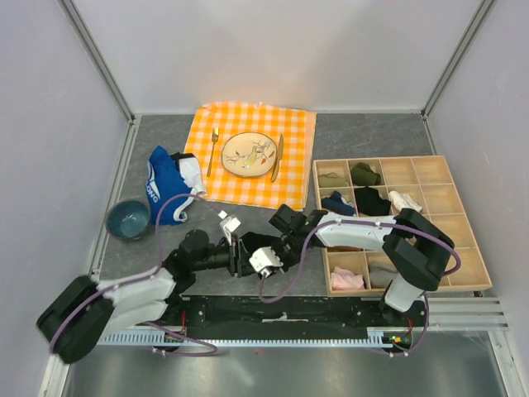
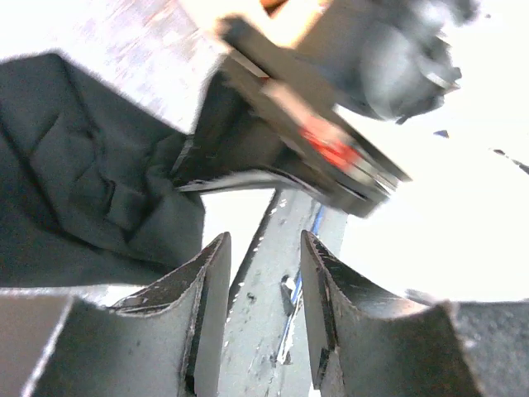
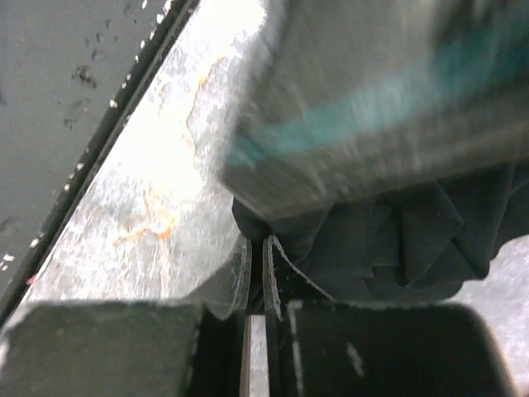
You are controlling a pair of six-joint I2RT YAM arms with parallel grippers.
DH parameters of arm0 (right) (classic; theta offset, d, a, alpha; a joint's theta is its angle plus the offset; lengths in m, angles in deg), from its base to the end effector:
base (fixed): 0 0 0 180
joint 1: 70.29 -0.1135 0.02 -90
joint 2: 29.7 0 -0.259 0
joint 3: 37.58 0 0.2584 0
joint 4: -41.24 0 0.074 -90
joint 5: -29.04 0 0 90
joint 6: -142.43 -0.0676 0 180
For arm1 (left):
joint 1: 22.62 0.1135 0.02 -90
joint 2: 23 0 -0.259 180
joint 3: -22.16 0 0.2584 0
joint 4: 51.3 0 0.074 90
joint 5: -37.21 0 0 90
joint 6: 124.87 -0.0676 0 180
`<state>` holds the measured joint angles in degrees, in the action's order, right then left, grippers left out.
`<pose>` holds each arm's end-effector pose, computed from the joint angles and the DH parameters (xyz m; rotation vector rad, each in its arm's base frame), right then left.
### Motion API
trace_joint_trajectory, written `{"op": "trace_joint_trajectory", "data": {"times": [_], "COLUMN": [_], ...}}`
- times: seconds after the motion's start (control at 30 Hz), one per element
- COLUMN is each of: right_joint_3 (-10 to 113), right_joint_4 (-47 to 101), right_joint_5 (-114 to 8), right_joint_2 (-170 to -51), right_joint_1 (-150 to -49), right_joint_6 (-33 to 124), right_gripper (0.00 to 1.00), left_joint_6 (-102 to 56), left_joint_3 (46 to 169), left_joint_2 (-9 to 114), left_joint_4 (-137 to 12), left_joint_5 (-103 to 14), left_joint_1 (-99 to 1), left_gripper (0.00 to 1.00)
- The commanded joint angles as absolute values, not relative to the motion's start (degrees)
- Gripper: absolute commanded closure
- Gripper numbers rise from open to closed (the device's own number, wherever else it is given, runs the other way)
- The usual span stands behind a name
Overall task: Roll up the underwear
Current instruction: Roll the underwear to the center of the board.
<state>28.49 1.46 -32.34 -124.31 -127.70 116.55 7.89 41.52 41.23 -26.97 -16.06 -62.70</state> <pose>0.1435 0.2846 0.1243 -2.3899 1.1884 0.6490 0.1351 -0.1665 0.1195 0.4426 2.1522 -1.5150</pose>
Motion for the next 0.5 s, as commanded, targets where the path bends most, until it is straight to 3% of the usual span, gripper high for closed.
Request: {"op": "trace_joint_trajectory", "data": {"times": [0.0,0.2,0.47], "right_joint_3": [32.78,42.26,54.31], "right_joint_4": [-12.87,-28.95,-45.72], "right_joint_5": [-21.34,-11.5,-5.77], "right_joint_2": [-127.69,-135.58,-151.23], "right_joint_1": [-122.24,-117.4,-113.28], "right_joint_6": [116.59,120.54,122.04], "right_gripper": [0.95,0.94,0.94], "left_joint_6": [-2.17,-7.01,-20.88], "left_joint_3": [37.61,34.36,37.33], "left_joint_2": [23.8,9.09,14.17], "left_joint_4": [-32.63,-39.24,-37.93], "left_joint_5": [-26.06,-34.77,-44.87], "left_joint_1": [-67.52,-75.79,-91.94], "left_gripper": [0.54,0.54,0.5]}}
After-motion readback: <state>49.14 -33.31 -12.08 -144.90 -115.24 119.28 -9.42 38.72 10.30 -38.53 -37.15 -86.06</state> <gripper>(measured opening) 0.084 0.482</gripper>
